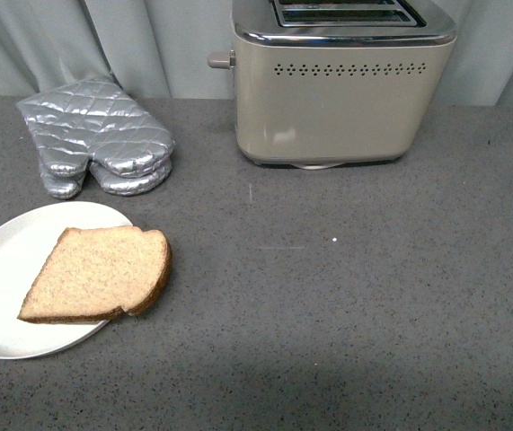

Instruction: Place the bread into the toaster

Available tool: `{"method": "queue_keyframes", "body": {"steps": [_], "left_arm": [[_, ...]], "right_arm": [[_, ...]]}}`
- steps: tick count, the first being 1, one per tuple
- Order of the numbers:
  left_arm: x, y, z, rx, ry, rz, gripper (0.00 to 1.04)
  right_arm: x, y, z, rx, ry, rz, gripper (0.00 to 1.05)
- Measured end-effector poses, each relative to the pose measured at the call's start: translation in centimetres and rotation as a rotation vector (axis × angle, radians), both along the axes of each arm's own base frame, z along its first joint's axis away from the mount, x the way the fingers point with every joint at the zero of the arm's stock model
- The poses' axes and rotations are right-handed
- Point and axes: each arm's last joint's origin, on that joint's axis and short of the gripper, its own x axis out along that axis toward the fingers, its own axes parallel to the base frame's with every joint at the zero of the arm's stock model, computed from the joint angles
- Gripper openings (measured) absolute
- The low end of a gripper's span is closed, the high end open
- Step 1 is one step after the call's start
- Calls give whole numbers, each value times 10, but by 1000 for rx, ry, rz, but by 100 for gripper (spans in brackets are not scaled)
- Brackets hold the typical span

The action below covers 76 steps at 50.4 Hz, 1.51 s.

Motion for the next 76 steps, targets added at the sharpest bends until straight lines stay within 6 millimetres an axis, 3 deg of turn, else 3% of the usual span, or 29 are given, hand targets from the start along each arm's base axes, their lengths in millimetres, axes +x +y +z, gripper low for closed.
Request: {"method": "queue_keyframes", "body": {"steps": [37, 40, 43, 50, 58, 69, 76], "left_arm": [[0, 0, 0, 0, 0, 1, 98], [2, 0, -3, -74, 136, 101, 98], [11, 1, -11, -147, 261, 147, 98], [29, 4, -18, -229, 354, 156, 98], [72, 14, -22, -312, 482, 126, 98], [132, 35, -58, -363, 729, 131, 98], [152, 47, -78, -310, 825, 127, 98]], "right_arm": [[0, 0, 0, 0, 0, 0, 95], [0, 0, 0, 0, 0, 0, 95], [0, 0, 0, 0, 0, -1, 95], [0, 0, 0, 0, 0, 0, 95], [0, 0, 0, 0, 0, 0, 95], [0, 0, 0, 0, 0, 0, 95], [0, 0, 0, 0, 0, 0, 95]]}}
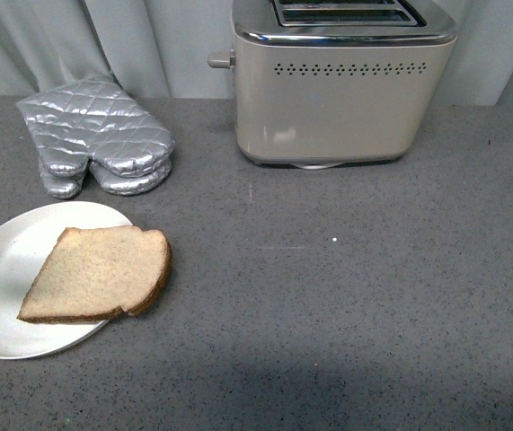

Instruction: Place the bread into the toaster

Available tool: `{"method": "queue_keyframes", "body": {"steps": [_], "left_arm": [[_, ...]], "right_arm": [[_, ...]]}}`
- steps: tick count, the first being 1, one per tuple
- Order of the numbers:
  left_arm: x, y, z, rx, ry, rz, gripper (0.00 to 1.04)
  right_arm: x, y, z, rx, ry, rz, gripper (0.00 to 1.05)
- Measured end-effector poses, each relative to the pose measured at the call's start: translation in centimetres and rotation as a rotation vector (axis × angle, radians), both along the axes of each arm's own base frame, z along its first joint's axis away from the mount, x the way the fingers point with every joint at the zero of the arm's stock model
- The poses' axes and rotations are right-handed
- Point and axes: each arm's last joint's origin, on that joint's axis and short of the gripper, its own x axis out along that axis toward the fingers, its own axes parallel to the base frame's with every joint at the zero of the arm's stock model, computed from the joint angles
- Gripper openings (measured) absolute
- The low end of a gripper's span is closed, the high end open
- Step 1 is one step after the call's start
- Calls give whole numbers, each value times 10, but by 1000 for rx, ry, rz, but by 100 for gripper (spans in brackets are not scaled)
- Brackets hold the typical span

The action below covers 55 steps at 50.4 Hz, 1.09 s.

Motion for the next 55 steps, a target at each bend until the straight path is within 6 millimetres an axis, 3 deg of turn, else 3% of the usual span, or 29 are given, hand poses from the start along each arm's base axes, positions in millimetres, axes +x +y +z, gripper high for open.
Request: {"method": "queue_keyframes", "body": {"steps": [27, 32, 41, 43, 55], "left_arm": [[30, 15, -38, 94, 197, -61, 98], [34, 16, -42, 99, 220, -67, 86], [40, 15, -49, 94, 261, -78, 52], [40, 15, -49, 94, 265, -80, 48], [40, 4, -44, 54, 293, -103, 3]], "right_arm": [[0, 0, 0, 0, 0, 0, 95], [0, 0, 0, 0, 0, 0, 95], [0, 0, 0, 0, 0, 0, 95], [0, 0, 0, 0, 0, 0, 95], [0, 0, 0, 0, 0, 0, 95]]}}
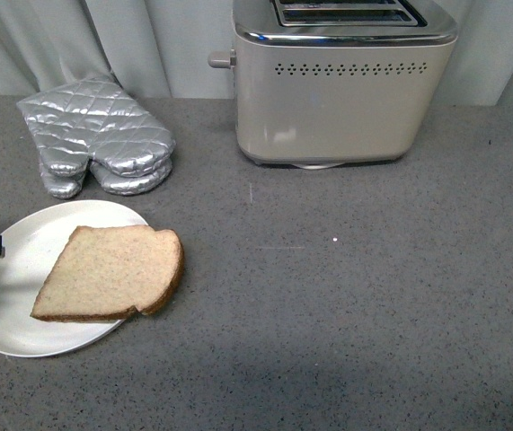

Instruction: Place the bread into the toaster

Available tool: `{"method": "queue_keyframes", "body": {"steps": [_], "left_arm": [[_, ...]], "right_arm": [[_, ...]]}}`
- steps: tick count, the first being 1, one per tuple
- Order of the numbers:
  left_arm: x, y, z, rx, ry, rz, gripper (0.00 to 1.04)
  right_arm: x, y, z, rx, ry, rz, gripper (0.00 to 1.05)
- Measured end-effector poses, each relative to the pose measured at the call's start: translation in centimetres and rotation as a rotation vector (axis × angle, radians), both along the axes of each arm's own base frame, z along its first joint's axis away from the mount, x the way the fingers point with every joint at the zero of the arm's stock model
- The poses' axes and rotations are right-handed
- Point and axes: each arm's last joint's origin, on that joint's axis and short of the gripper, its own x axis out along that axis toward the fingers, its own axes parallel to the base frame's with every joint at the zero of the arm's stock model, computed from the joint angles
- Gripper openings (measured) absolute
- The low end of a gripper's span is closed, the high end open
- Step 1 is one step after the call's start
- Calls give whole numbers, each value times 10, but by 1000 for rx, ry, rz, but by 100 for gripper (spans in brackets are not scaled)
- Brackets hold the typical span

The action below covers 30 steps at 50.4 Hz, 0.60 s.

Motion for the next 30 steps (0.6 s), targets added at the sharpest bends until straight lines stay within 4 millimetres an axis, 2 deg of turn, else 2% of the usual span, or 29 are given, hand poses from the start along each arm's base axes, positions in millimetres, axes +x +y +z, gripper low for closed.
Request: {"method": "queue_keyframes", "body": {"steps": [13, 21, 30], "left_arm": [[1, -8, 23, -109, -45, 8, 3], [2, -28, 40, -216, -78, -9, 3], [5, -55, 43, -263, -87, -30, 3]], "right_arm": [[0, 0, 0, 0, 0, 0, 95], [0, 0, 0, 0, 0, 0, 95], [0, 0, 0, 0, 0, 0, 95]]}}
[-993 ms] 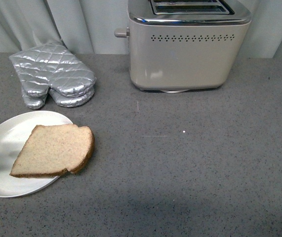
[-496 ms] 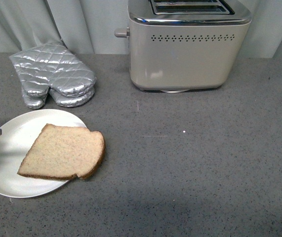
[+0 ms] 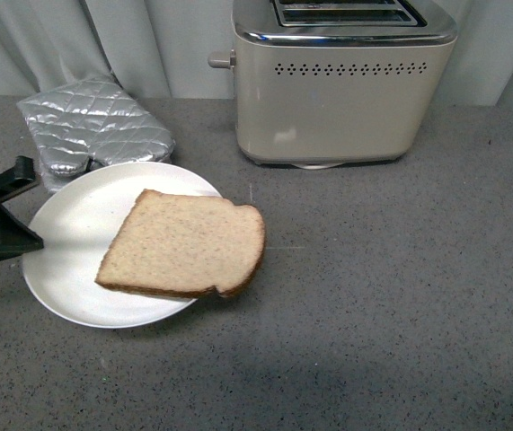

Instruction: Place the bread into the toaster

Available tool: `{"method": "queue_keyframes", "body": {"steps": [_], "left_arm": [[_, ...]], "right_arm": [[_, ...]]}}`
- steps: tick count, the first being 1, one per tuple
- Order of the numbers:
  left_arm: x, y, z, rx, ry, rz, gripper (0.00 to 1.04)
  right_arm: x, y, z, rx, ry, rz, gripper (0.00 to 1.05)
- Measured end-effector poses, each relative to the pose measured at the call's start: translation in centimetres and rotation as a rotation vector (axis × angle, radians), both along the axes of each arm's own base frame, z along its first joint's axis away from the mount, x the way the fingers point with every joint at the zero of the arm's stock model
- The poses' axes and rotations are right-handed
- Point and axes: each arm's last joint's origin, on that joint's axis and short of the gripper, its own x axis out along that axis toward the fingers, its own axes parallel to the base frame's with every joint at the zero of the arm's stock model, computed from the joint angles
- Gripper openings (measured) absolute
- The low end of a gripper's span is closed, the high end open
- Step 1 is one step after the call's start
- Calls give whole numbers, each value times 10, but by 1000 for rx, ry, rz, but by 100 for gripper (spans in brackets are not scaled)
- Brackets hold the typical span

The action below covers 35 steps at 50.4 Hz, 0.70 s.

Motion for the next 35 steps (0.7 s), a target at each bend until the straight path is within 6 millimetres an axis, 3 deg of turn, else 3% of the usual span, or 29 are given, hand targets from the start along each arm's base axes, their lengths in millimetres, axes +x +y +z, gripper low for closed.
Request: {"method": "queue_keyframes", "body": {"steps": [19, 35], "left_arm": [[13, -87, -27, -74, 63, -51, 3], [43, -151, -40, -121, 68, -56, 3]], "right_arm": [[0, 0, 0, 0, 0, 0, 95], [0, 0, 0, 0, 0, 0, 95]]}}
